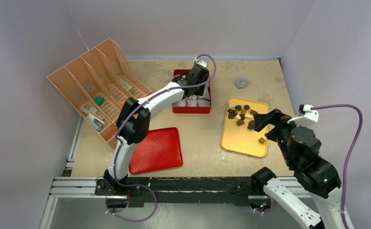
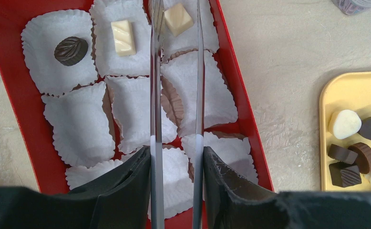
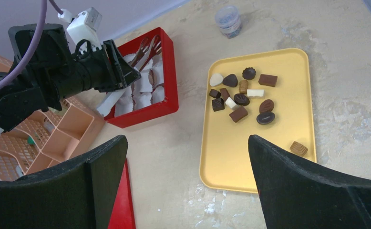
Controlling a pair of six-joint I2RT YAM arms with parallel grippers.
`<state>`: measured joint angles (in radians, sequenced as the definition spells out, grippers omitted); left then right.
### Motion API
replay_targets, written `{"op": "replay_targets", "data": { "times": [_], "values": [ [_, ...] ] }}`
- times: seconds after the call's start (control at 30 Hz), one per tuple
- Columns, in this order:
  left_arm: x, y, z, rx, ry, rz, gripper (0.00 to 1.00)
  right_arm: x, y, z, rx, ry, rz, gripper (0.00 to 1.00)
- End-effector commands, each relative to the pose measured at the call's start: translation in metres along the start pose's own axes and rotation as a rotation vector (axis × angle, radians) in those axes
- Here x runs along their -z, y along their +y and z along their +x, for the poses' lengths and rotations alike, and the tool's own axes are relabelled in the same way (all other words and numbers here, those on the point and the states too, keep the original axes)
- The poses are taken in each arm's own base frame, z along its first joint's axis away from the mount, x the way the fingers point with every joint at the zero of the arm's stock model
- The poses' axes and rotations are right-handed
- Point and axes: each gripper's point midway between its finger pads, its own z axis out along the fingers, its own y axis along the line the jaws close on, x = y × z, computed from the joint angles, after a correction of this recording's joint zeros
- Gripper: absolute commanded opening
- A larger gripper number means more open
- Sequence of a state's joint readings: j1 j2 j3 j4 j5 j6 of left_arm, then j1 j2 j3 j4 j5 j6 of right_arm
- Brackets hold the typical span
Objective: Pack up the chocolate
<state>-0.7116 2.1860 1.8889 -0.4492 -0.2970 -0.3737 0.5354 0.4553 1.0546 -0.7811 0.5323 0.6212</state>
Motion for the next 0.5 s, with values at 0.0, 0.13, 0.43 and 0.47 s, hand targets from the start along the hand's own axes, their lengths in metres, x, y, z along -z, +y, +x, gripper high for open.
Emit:
{"op": "replay_targets", "data": {
  "times": [0.0, 0.13, 0.43, 0.47],
  "values": [
    [0.04, 0.001, -0.06, 0.041, -0.144, 0.029, 0.39, 0.002, 0.0, -0.008, -0.026, -0.026, 0.002, 0.98],
    [0.061, 0.002, -0.069, 0.057, -0.159, 0.048, 0.38, 0.002, 0.0, -0.006, -0.026, -0.022, 0.003, 0.98],
    [0.107, -0.017, -0.064, 0.05, -0.132, 0.169, 0.37, 0.002, 0.0, -0.007, -0.027, -0.025, 0.002, 0.98],
    [0.113, -0.02, -0.062, 0.038, -0.128, 0.176, 0.38, 0.002, 0.0, -0.007, -0.026, -0.024, 0.003, 0.98]
  ]
}}
